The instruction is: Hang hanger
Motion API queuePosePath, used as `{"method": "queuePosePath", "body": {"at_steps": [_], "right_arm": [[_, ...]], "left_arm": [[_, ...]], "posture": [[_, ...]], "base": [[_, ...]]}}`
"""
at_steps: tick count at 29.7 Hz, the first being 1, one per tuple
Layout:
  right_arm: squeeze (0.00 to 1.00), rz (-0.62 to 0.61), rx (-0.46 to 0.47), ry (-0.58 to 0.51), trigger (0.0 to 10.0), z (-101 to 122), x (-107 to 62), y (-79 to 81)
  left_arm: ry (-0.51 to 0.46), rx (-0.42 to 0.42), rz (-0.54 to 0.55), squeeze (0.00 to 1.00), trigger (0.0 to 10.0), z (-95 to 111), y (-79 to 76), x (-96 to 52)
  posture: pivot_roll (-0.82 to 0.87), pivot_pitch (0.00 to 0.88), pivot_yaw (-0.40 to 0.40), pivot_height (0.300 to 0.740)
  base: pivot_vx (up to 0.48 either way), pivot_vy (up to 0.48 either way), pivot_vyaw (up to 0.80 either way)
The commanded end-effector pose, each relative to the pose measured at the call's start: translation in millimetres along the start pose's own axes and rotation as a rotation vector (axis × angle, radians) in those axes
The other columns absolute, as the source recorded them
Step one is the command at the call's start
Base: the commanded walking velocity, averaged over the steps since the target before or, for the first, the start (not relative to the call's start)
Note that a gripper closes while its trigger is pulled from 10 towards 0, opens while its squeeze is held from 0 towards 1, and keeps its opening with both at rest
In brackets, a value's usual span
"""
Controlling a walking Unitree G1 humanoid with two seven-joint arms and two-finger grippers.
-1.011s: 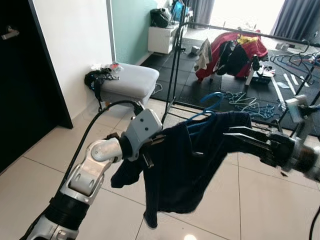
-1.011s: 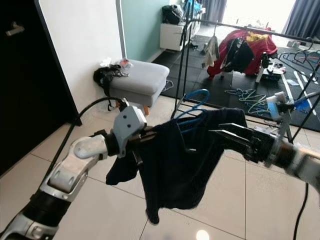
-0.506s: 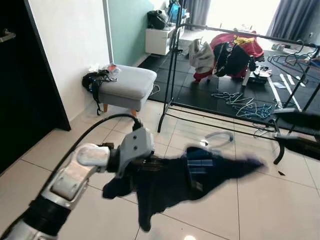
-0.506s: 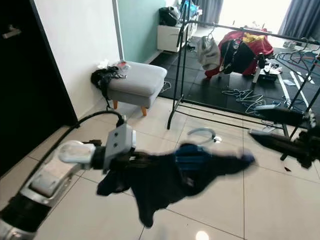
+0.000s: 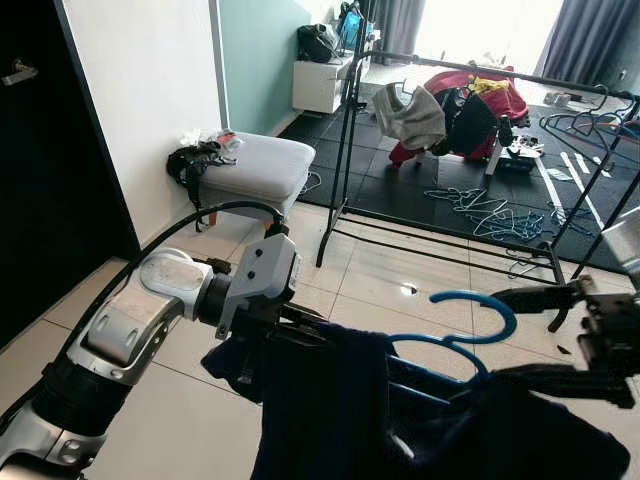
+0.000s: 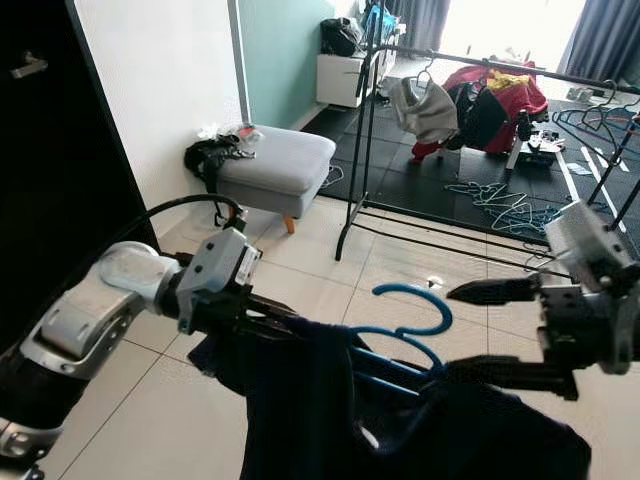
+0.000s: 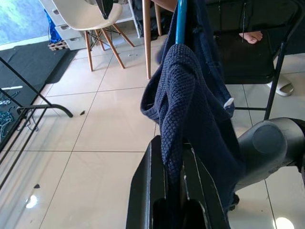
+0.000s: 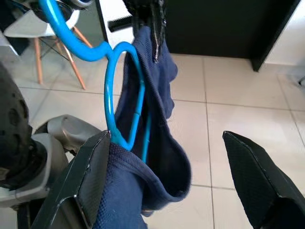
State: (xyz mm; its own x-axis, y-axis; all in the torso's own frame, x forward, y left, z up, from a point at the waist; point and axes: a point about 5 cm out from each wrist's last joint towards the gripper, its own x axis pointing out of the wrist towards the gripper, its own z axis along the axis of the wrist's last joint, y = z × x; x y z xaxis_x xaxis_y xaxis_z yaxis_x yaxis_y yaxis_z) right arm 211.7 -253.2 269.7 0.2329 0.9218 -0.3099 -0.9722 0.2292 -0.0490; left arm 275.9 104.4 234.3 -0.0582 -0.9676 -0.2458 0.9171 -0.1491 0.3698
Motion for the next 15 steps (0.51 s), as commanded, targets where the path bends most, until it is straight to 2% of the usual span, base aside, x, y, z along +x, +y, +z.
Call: {"method": "queuePosePath", "body": {"at_steps": [1,11,15], "right_arm": [[0.00,0.046,-0.020,-0.029,10.0,6.7,5.7,3.5],[0.00,0.078,-0.033,-0.045,10.0,8.0,8.5,5.8],[0.00,0.131,-0.033,-0.114,10.0,16.1,12.6,13.4]], "left_arm": [[-0.004,0.025,-0.009,0.00,10.0,7.9,3.2,-6.8],[-0.003,0.018,-0.030,0.00,10.0,8.6,4.4,-8.6],[0.005,0.014,-0.023,0.00,10.0,6.7,5.1,-8.2]], "posture": [[-0.01,0.000,-0.039,0.740],[-0.01,0.000,-0.038,0.740],[-0.01,0.000,-0.036,0.740]], "base": [[0.000,0.000,0.00],[0.000,0.000,0.00],[0.000,0.000,0.00]]}}
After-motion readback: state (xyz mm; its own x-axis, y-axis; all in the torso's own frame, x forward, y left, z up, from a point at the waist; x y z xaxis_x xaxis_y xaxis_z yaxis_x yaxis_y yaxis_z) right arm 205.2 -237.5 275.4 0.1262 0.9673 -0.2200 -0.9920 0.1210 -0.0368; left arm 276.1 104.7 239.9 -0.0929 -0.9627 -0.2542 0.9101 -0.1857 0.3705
